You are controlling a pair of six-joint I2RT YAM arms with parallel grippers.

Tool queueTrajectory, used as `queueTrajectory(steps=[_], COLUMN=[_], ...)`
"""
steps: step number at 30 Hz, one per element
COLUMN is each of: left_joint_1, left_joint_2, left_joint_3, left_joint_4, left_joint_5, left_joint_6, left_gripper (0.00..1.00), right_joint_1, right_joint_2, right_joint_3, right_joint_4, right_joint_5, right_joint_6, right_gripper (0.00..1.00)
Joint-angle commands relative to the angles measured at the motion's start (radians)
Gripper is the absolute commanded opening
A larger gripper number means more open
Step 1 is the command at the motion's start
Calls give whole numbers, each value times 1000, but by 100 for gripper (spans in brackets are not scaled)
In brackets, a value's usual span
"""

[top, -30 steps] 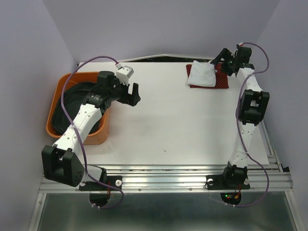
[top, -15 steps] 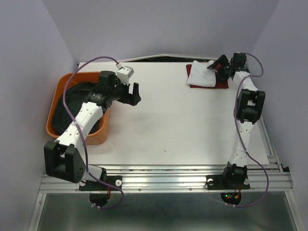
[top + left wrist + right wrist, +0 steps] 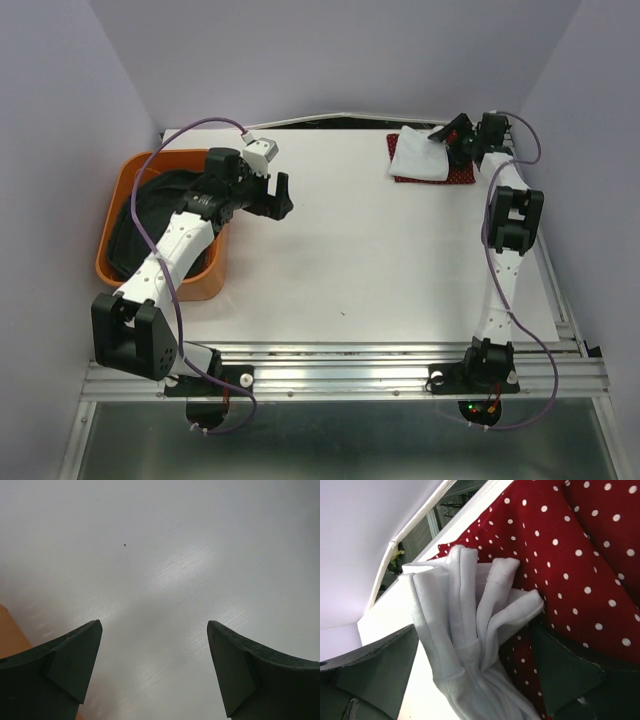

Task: Fold and stack the skirts
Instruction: Neatly place the folded skirt to the corner

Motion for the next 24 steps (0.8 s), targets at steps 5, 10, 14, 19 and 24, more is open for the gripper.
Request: queueTrajectory(steps=[5, 10, 14, 19, 24], left_joint_1=[6, 6, 8, 8, 8], left_joint_2=[-1, 1, 2, 12, 25], left_joint_3=[-13, -21, -25, -25, -24], left_joint_4=[35, 36, 38, 39, 36], left_joint_5=[17, 23, 34, 45, 54], left_joint_6=[2, 2, -1, 2, 6], left_gripper=[98, 98, 98, 98, 98], right_joint_1=[2, 2, 2, 2, 2], right_joint_2=[49, 39, 27, 60, 88], right_joint_3=[71, 45, 34, 86, 91], right_joint_4=[165, 296, 429, 422, 408], right_joint_5=[-36, -82, -124, -107, -26], right_joint_6=[-13, -66, -120, -238, -381], right_gripper=[94, 90, 81, 57, 40])
